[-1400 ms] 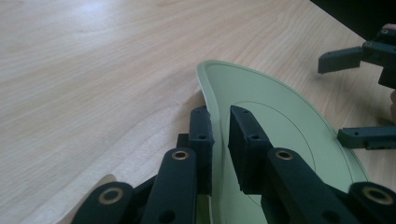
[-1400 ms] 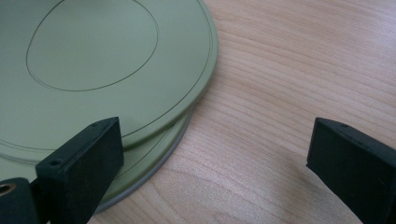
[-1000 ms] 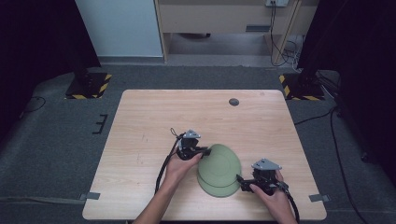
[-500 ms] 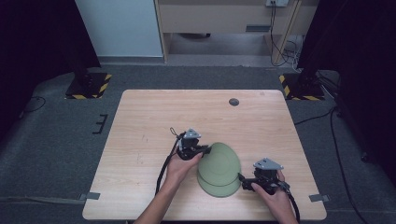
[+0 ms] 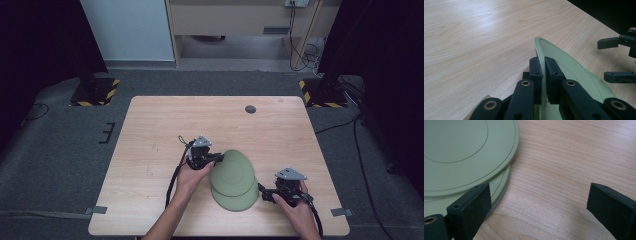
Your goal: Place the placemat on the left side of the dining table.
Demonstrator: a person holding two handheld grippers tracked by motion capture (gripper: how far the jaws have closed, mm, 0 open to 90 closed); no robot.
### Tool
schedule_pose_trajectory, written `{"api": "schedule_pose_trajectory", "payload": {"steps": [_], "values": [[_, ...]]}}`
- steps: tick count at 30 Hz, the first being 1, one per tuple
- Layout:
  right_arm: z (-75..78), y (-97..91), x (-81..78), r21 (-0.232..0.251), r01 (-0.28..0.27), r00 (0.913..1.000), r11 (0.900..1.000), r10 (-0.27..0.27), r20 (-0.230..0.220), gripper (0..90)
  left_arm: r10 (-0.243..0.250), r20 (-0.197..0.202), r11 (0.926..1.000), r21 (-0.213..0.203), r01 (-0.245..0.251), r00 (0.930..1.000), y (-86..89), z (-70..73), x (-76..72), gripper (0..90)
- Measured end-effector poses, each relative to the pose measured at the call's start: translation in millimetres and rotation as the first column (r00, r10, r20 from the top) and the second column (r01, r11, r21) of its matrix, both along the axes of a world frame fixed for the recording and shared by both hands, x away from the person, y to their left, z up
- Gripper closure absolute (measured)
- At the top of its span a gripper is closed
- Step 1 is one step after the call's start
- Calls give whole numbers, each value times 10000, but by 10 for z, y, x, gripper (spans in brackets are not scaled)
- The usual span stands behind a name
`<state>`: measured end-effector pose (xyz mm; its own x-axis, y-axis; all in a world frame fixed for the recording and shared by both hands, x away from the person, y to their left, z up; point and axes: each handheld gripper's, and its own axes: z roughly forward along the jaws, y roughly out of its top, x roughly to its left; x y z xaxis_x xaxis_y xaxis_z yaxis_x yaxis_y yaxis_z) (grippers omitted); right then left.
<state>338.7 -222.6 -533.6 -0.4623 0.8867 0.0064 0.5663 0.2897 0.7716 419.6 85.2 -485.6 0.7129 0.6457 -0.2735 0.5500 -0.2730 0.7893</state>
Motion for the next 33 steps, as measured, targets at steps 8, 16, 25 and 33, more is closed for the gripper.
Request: {"api": "schedule_pose_trajectory", "payload": {"steps": [8,16,25,33], "values": [[-1,-25,11,60,118,9999,9999,-118,-42,59,-7,125,9998,-215,10,9999,24,55,-11,850],[-13,-52,25,91,244,9996,9997,-243,-109,62,0,233,9996,-282,7,9997,46,98,-13,851],[-15,-68,34,74,308,9994,9995,-307,-140,62,-31,279,9994,-344,41,9996,57,125,-14,851],[-21,-74,41,50,317,9994,9995,-316,-166,63,-36,326,9980,-623,57,9995,96,184,-15,852]]}}
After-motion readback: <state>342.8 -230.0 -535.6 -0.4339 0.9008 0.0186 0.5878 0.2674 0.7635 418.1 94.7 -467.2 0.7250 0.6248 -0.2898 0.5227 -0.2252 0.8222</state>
